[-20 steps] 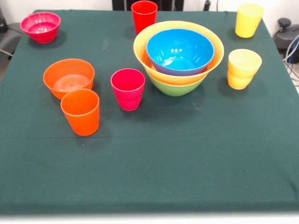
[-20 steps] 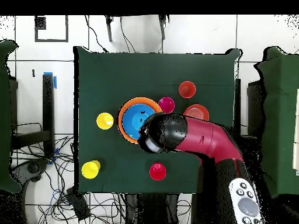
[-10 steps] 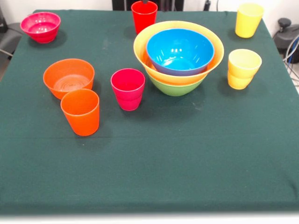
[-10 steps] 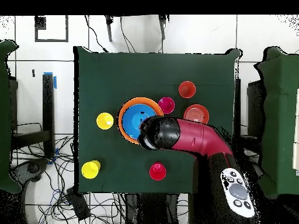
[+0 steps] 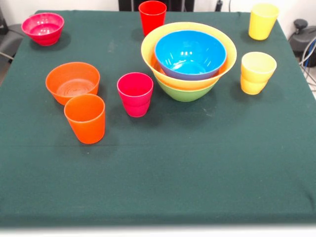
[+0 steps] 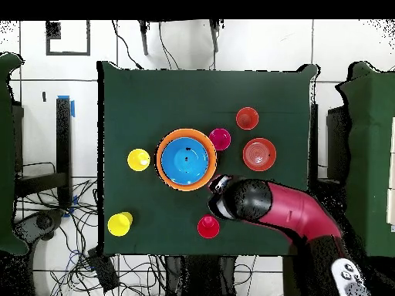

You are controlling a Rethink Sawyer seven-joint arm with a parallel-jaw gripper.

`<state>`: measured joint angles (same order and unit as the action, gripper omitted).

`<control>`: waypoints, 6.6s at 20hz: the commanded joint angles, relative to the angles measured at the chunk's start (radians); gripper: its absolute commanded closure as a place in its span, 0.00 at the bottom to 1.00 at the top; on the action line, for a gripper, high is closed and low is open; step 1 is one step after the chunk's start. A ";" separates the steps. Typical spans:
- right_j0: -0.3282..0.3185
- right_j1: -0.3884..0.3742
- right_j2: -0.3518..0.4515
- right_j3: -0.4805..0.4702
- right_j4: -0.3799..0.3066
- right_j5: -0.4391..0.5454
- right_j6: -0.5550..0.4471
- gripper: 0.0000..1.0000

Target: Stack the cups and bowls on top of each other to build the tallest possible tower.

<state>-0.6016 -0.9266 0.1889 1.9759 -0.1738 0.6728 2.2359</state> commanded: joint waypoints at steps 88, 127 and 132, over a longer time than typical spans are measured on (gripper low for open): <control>-0.134 0.205 0.152 0.143 -0.375 -0.235 -0.037 0.00; -0.114 0.417 0.188 -0.350 -0.390 -0.001 -0.174 0.00; -0.112 0.338 0.196 -0.298 -0.370 0.059 -0.169 0.00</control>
<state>-0.7507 -0.5411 0.2894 1.7335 -0.5707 0.6098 2.2359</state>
